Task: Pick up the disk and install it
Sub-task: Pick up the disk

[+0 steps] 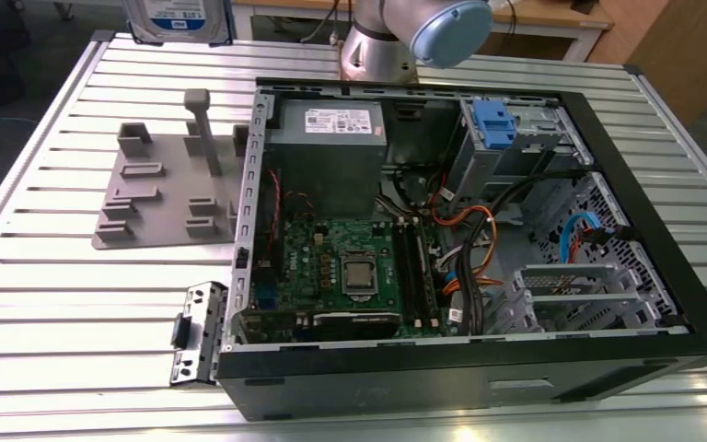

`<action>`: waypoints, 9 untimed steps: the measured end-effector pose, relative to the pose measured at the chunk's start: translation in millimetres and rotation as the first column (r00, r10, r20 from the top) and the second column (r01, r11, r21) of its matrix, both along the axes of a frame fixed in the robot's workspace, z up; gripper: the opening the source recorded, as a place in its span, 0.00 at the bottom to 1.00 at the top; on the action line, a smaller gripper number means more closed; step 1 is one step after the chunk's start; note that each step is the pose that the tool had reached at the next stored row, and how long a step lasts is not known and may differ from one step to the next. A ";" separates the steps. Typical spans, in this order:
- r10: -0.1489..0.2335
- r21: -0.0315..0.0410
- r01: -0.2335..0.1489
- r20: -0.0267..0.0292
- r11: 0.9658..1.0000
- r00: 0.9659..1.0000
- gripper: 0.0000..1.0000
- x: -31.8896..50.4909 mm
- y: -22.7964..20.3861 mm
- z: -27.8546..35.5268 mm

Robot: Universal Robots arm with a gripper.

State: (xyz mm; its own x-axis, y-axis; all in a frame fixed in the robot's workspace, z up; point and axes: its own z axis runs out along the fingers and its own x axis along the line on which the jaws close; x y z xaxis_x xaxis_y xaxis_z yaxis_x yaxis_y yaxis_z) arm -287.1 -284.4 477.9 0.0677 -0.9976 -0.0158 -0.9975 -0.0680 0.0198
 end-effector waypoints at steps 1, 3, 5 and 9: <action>0.000 0.000 0.000 0.000 1.000 1.000 0.36 1.2 -0.2 0.0; 0.000 0.000 0.000 0.000 1.000 1.000 0.36 3.5 -0.7 0.0; 0.000 0.000 0.000 0.000 1.000 1.000 0.36 5.5 -1.3 0.0; 0.000 0.000 0.000 0.000 1.000 1.000 0.36 9.7 -2.4 -0.1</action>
